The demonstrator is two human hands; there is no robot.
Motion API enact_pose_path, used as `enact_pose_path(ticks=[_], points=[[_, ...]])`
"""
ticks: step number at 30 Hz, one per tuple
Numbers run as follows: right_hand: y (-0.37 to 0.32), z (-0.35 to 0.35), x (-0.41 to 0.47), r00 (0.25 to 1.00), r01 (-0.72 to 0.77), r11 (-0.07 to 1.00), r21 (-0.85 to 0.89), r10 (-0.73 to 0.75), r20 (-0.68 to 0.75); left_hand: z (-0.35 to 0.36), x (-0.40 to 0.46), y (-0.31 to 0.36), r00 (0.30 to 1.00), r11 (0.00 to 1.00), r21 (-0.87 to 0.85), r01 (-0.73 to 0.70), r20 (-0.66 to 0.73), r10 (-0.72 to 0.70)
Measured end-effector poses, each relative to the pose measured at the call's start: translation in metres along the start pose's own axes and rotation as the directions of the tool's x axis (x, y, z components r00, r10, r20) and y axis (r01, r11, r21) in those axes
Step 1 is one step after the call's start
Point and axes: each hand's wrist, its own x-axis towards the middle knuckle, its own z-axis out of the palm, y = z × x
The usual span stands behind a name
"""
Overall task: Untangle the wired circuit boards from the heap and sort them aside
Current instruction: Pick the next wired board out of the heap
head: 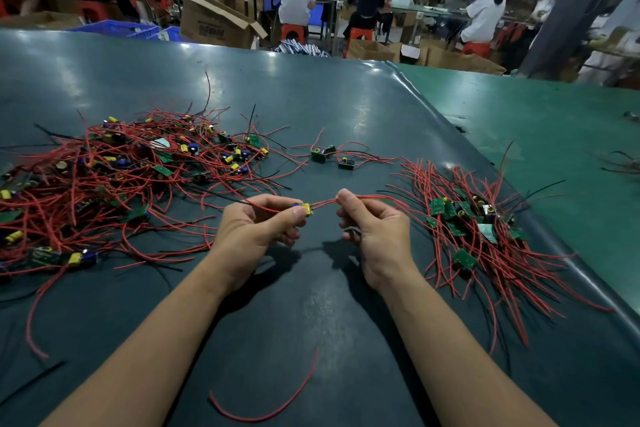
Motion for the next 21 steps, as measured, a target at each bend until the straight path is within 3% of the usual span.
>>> enact_pose_path(ticks=[3, 9, 21], points=[[0.0, -0.0062, 0.0034, 1.0, -0.008, 0.998, 0.059, 0.009, -0.019, 0.0027, 0.0009, -0.0007, 1.0, 1.0, 0.007, 0.005, 0.02, -0.005], [-0.0017, -0.0037, 0.0025, 0.992, -0.053, 0.997, 0.048, 0.047, 0.12, 0.0012, 0.0021, 0.0013, 0.999, 0.997, -0.072, 0.037, 0.03, -0.035], [0.0034, -0.0041, 0.0069, 0.997, -0.025, 0.997, 0.075, 0.02, 0.069, 0.002, 0.0038, 0.0031, 0.998, 0.997, -0.056, 0.053, 0.031, -0.051]])
